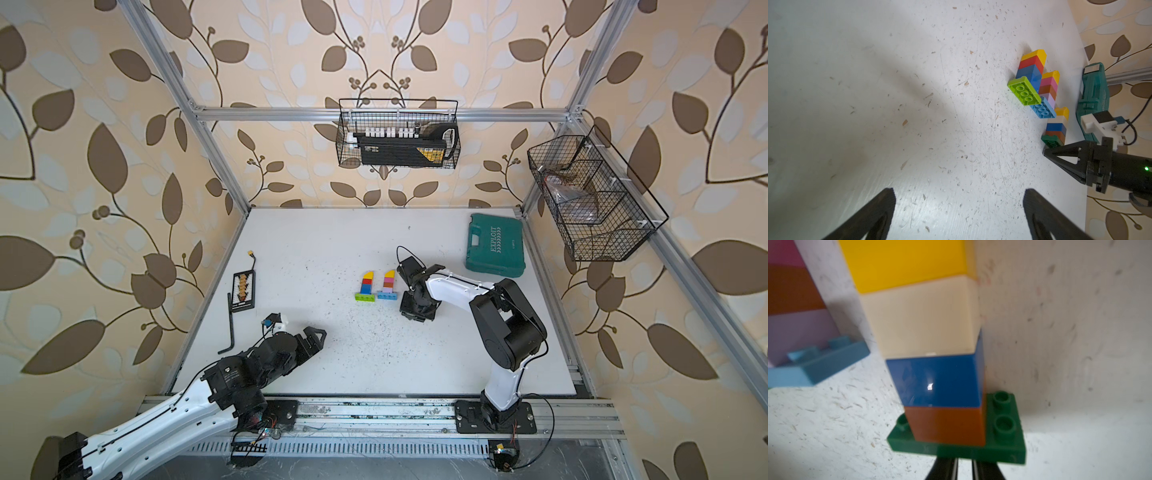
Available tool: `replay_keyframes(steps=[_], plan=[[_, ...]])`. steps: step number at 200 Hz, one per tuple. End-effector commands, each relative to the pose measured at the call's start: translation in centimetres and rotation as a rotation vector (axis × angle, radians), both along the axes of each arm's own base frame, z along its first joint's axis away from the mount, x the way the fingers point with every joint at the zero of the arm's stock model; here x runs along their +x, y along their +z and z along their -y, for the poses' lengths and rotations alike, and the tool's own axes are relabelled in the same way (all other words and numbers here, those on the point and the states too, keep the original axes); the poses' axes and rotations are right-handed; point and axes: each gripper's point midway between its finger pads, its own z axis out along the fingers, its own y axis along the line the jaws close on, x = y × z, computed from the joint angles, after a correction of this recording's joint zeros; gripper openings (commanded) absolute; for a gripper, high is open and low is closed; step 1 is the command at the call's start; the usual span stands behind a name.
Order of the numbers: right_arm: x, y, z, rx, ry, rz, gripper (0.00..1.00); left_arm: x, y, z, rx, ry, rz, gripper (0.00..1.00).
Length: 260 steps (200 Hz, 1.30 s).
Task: Assemble the number 1 with lego
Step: Move the lego brick at the center of the board.
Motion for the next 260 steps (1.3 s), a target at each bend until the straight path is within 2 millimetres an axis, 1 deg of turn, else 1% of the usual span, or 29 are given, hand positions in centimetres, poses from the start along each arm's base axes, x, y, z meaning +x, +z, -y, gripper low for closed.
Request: replay_keyframes(steps=[1, 32, 66, 88, 99, 134, 149, 165, 183, 198, 226, 242, 260], plan=[[1.2, 0.0, 0.4, -0.028, 0.044, 0.002, 0.16, 1.0, 2.2, 0.7, -0.022, 0.001, 0.056, 0.99], [2.5, -0.2, 0.7, -0.01, 0.045, 0.004, 0.15, 1.1, 2.0, 0.8, -0.014, 0.0, 0.048, 0.99], [3.2, -0.4, 0.6, 0.005, 0.05, 0.009, 0.15, 1.1, 1.9, 0.9, -0.01, -0.002, 0.043, 0.99], [3.0, -0.2, 0.1, 0.039, 0.059, 0.011, 0.16, 1.2, 1.8, 1.1, -0.005, -0.004, 0.037, 0.99], [2.7, 0.2, -0.3, 0.081, 0.05, 0.03, 0.2, 1.2, 1.7, 1.1, 0.002, -0.005, 0.031, 0.99], [1.6, 2.8, -1.0, 0.155, 0.029, 0.136, 0.46, 1.3, 1.7, 1.3, 0.02, -0.009, 0.022, 0.99], [1.2, 3.8, -1.3, 0.15, 0.037, 0.196, 0.51, 1.4, 1.7, 1.4, 0.032, -0.016, 0.011, 0.99], [0.5, 4.5, -1.6, 0.142, 0.042, 0.246, 0.52, 1.5, 1.7, 1.7, 0.049, -0.024, 0.0, 0.99], [0.2, 6.4, -1.6, 0.102, 0.058, 0.345, 0.53, 1.6, 1.6, 2.0, 0.071, -0.034, -0.016, 0.99], [0.0, 7.5, -1.5, 0.091, 0.061, 0.409, 0.53, 1.7, 1.6, 2.3, 0.092, -0.046, -0.037, 0.99], [-0.9, 9.4, -0.3, 0.131, 0.008, 0.505, 0.53, 1.5, 1.2, 2.5, 0.146, -0.042, -0.103, 0.99], [-1.2, 10.4, 0.9, 0.153, -0.05, 0.568, 0.55, 1.3, 0.9, 2.6, 0.161, -0.043, -0.144, 0.99], [-1.6, 10.6, 1.9, 0.155, -0.09, 0.6, 0.58, 0.5, 0.6, 2.7, 0.152, -0.034, -0.196, 0.99]])
